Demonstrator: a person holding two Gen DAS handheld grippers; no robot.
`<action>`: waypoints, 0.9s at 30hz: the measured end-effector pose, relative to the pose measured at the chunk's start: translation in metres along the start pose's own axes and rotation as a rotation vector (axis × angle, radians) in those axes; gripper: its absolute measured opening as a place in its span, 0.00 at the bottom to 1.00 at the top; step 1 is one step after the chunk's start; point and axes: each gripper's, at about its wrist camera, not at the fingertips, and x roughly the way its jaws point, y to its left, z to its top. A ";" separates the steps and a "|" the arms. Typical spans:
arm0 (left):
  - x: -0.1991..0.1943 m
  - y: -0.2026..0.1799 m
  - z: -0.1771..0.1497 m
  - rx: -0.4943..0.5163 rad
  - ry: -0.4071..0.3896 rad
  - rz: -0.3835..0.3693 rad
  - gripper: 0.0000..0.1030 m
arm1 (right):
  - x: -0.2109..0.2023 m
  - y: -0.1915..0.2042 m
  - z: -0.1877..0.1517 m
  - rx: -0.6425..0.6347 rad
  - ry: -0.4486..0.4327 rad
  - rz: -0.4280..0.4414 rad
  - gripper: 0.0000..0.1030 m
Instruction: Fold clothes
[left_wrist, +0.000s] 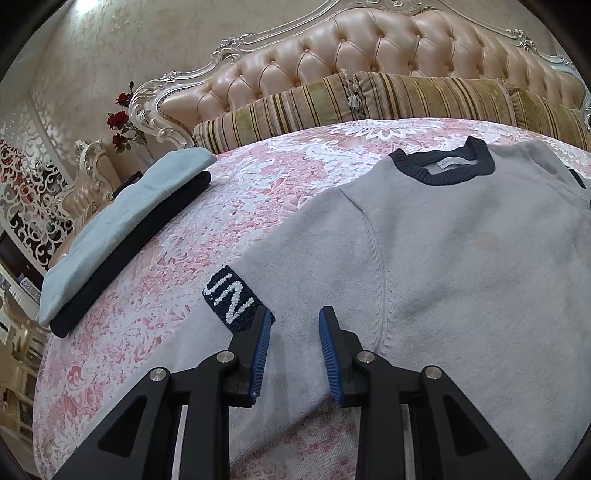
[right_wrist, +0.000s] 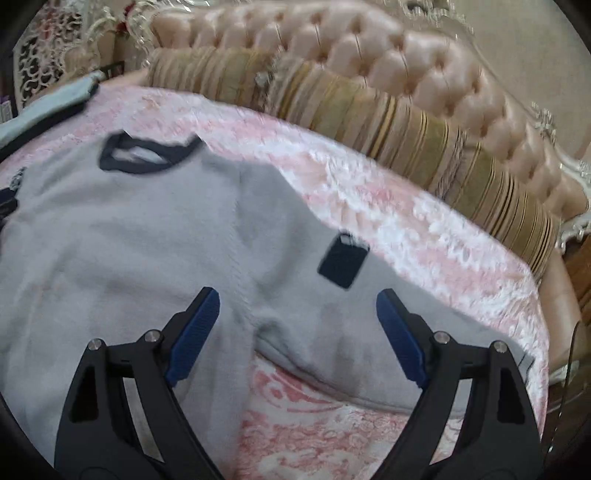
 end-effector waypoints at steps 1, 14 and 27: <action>0.000 0.000 0.000 0.002 0.000 0.004 0.30 | -0.007 0.005 0.002 -0.006 -0.024 0.020 0.86; -0.001 0.001 0.001 -0.009 0.028 0.054 0.37 | 0.010 0.038 -0.012 -0.109 0.046 0.087 0.87; 0.046 0.029 0.084 0.070 -0.035 -0.429 0.37 | 0.055 -0.024 0.064 -0.173 -0.049 0.188 0.89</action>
